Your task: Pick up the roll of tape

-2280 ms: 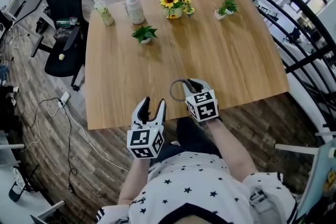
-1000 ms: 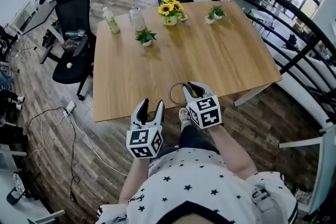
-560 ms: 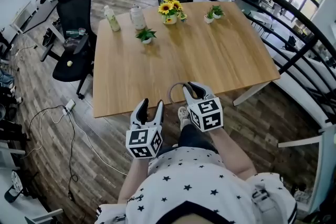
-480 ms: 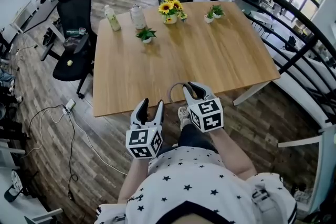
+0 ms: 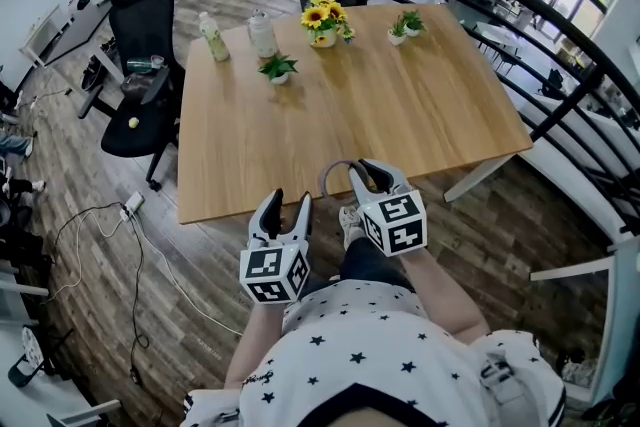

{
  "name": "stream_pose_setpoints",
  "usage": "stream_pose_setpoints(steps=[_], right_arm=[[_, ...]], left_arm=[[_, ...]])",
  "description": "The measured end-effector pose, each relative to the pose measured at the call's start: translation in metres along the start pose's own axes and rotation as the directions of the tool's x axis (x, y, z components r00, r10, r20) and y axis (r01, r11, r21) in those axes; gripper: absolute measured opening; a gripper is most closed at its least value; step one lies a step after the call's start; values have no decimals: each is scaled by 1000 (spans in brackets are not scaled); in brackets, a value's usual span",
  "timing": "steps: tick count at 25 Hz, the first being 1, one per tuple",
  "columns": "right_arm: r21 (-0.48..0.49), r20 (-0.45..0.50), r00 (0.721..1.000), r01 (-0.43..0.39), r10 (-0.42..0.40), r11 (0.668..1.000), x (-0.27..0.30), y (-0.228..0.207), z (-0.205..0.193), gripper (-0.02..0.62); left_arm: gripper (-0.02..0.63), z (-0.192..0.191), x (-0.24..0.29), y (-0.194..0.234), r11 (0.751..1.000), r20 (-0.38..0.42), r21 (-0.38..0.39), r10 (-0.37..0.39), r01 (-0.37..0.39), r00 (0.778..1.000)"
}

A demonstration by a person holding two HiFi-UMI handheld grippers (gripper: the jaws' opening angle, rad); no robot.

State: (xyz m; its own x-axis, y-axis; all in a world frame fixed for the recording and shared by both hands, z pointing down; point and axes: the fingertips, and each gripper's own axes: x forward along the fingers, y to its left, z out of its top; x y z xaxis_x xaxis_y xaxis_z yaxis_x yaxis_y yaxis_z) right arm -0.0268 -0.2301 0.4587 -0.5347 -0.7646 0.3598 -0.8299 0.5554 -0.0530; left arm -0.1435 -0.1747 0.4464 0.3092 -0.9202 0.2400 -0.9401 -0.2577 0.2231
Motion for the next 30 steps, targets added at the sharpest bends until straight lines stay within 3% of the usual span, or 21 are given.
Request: stream_pose_setpoints(steps=[30], right_arm=[[-25, 27, 1000, 16, -15, 1000, -1, -1, 5, 67]], left_arm=[[210, -1, 4, 0, 1000, -6, -2, -12, 12, 1000]])
